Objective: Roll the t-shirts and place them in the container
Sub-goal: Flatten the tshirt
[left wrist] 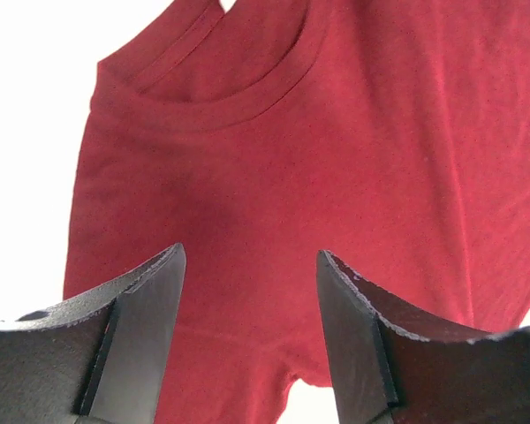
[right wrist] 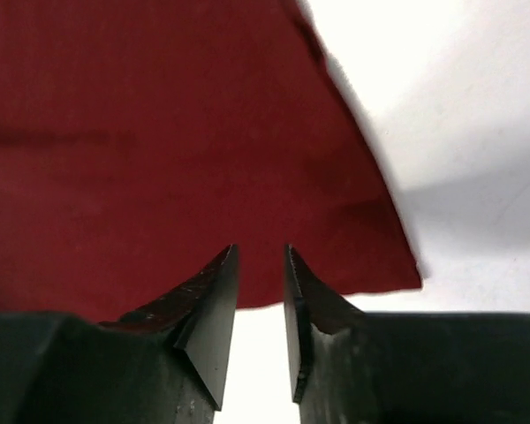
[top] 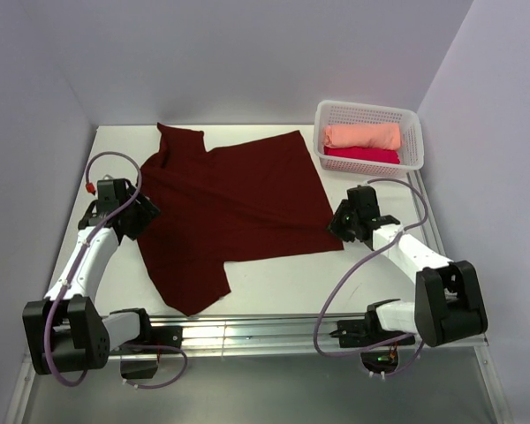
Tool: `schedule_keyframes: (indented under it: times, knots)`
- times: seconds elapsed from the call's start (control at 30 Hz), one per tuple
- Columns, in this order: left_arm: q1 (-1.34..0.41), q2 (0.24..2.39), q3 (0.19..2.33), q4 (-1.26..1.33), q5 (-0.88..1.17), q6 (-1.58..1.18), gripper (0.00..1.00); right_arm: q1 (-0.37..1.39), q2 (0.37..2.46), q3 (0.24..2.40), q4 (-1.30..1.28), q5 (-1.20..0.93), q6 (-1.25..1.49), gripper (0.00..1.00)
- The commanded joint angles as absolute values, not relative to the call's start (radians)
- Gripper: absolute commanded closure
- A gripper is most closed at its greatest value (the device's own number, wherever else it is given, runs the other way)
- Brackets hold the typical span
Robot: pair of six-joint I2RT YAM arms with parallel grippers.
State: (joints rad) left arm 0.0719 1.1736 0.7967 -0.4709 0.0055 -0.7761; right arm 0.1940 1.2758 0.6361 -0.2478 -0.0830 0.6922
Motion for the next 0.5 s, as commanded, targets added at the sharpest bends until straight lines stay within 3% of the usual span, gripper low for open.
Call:
schedule_keyframes:
  times: [0.0, 0.23, 0.47]
  knots:
    - [0.063, 1.140, 0.812, -0.561, -0.044, -0.808, 0.34, 0.224, 1.213, 0.620, -0.196, -0.150, 0.681, 0.65]
    - [0.031, 1.075, 0.701, -0.543, -0.023, -0.860, 0.37, 0.461, 1.249, 0.701, -0.227, -0.051, 0.704, 0.61]
    - [0.011, 1.138, 0.603, -0.433, -0.008, -0.919, 0.38, 0.505, 1.342, 0.730, -0.212, -0.016, 0.724, 0.62]
